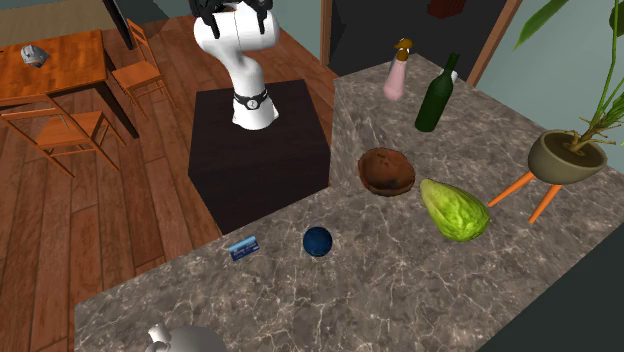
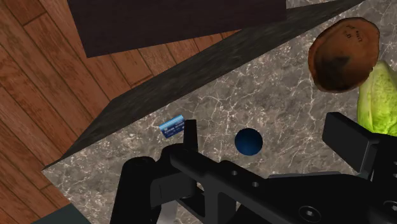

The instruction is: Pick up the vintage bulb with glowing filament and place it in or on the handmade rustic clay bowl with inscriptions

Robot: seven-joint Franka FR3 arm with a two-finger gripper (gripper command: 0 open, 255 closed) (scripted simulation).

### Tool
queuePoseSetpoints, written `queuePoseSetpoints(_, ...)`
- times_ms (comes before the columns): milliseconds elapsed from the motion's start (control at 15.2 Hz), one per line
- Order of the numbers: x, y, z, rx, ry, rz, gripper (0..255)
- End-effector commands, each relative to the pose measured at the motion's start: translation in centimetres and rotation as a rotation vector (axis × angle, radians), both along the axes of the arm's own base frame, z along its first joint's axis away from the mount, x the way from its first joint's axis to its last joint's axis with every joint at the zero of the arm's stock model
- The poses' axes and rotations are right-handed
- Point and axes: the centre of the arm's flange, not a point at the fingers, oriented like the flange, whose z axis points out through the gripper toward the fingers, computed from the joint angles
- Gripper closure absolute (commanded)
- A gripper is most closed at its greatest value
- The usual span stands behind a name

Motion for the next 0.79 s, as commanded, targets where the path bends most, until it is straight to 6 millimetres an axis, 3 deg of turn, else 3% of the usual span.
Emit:
queuePoseSetpoints(0,0.0,0.0,0.0,0.0,0.0,0.0,0)
queuePoseSetpoints(726,7.5,4.9,-11.6,-0.018,0.017,-0.102,0)
